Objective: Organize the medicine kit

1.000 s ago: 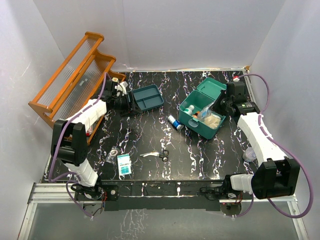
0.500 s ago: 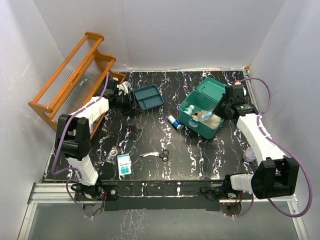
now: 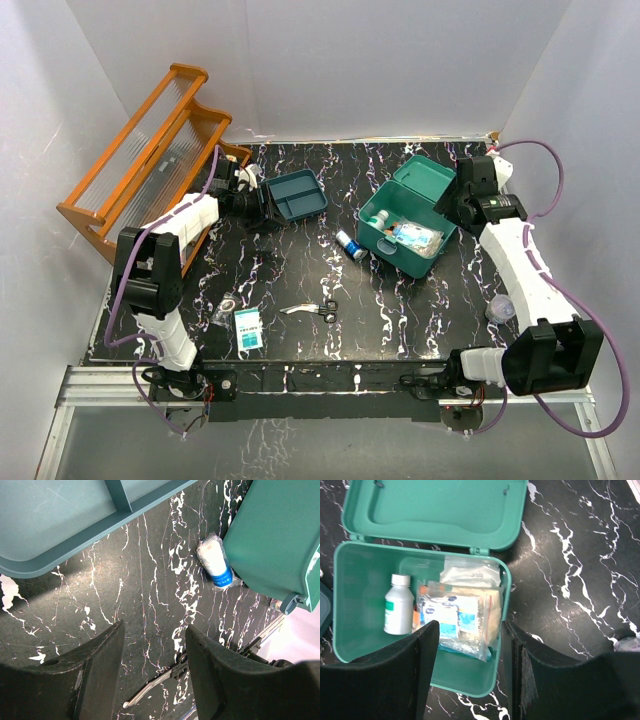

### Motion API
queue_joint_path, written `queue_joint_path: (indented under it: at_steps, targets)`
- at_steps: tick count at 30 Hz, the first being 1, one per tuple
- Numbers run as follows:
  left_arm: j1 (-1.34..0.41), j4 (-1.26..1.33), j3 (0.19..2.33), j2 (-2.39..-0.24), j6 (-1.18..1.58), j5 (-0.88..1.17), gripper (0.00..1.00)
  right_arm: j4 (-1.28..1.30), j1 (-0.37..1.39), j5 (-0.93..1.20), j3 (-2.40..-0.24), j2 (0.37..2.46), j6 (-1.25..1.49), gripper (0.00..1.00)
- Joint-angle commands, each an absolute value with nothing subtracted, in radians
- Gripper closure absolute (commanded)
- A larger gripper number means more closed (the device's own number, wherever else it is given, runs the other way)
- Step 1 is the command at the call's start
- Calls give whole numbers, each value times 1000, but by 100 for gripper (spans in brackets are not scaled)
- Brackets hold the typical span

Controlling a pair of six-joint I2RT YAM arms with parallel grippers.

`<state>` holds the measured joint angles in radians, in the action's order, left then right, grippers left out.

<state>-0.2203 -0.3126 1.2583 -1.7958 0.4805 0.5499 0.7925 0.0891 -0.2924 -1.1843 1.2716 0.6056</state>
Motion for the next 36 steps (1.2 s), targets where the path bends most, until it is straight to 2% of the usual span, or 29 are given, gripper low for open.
queue_joint_path:
  at_steps: [1,9,17,26,36]
  targets:
    - [-224,-311,1260,-1784,482,571,50,776,87,-232,-1268,1320,588,49]
    - [-223,-317,1255,-1779,480,556,50,698,172,-161,-1266,1429,598,47]
    - [-223,-326,1246,-1774,475,546,50,755,273,-304,-1315,1577,638,32]
    - [-224,-328,1236,-1772,469,538,50,785,275,-441,-1235,1626,732,32]
    - [-224,-331,1228,-1775,463,535,50,749,274,-441,-1111,1586,826,31]
